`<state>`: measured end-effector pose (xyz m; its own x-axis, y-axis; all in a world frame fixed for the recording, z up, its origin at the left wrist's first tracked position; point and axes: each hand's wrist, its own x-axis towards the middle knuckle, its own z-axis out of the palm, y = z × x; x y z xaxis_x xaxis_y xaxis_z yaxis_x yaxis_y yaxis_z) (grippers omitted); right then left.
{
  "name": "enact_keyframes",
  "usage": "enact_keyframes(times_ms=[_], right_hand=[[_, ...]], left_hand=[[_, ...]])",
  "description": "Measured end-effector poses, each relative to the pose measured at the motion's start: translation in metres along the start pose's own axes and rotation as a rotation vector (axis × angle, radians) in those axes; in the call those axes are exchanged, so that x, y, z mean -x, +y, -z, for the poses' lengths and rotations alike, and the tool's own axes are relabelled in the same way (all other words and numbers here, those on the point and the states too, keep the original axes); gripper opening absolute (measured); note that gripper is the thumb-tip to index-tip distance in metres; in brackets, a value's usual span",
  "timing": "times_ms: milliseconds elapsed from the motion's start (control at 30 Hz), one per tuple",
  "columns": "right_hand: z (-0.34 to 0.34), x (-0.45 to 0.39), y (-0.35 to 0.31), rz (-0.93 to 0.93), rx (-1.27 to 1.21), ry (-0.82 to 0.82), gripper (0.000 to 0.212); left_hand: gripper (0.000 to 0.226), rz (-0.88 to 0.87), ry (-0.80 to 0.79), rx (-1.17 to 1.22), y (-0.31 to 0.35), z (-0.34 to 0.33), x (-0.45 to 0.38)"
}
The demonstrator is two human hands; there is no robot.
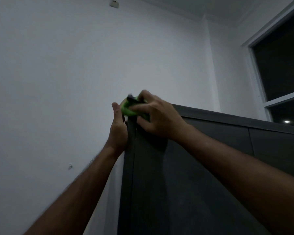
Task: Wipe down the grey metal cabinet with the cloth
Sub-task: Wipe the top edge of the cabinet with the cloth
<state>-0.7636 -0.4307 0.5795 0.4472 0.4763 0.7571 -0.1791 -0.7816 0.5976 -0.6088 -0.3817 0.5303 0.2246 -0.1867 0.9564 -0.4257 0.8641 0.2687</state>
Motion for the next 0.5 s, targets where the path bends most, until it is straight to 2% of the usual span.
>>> enact_keyframes(times_ms=[100,200,267,400,500], right_hand=[[0.015,0.022,0.021,0.068,0.04,-0.093,0.031],[0.022,0.006,0.045,-0.06,0.084,0.026,0.033],[0.008,-0.002,0.032,-0.106,0.071,0.072,0.04],[-0.007,0.039,0.023,0.079,0.063,-0.032,0.039],[0.01,0.052,0.058,0.021,0.228,0.069,0.031]], left_hand=[[0.067,-0.001,0.026,-0.065,0.0,0.0,-0.002],[0.065,0.0,0.049,-0.129,0.002,-0.002,-0.003],[0.064,0.001,0.07,-0.146,0.003,-0.002,-0.002],[0.067,-0.003,0.104,-0.193,0.006,-0.003,-0.002],[0.071,-0.002,0.093,-0.225,0.007,-0.003,-0.002]])
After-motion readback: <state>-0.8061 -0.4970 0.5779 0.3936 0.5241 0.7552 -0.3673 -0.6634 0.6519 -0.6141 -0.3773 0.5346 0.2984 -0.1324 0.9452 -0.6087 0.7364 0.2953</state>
